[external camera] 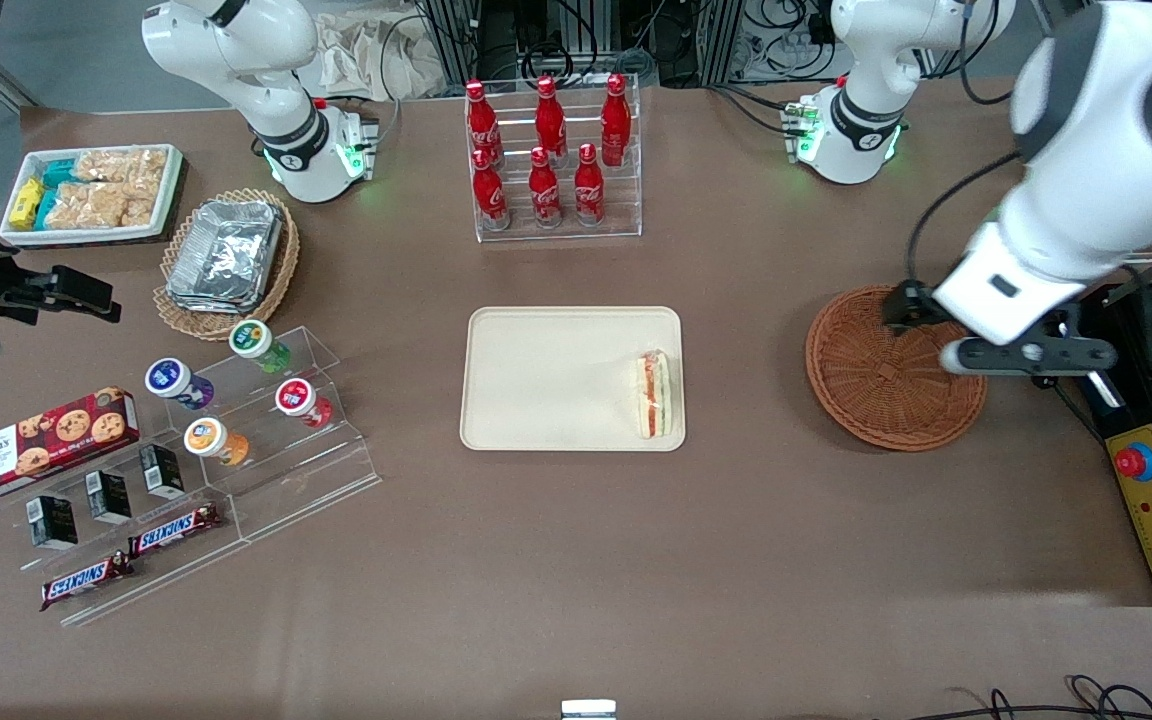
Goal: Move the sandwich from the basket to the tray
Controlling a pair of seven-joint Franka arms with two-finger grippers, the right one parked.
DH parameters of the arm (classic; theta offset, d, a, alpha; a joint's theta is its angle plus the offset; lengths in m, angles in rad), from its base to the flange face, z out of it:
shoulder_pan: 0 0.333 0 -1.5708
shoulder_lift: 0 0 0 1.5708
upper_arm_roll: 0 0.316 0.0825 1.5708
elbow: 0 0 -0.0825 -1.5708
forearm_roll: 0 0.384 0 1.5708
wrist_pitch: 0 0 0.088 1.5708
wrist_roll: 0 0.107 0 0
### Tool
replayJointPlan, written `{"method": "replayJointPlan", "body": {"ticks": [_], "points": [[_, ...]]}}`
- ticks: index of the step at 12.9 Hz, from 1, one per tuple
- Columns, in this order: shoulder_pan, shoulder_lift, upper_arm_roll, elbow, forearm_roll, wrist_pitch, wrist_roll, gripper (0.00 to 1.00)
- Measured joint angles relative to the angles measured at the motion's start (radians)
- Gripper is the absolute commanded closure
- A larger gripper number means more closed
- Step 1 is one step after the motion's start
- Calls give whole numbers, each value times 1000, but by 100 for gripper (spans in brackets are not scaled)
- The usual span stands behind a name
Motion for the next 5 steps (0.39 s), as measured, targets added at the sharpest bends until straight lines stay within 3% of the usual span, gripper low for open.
{"method": "replayJointPlan", "body": {"ticks": [5], "points": [[4,3,83,-2,-3,-5,117,0]]}}
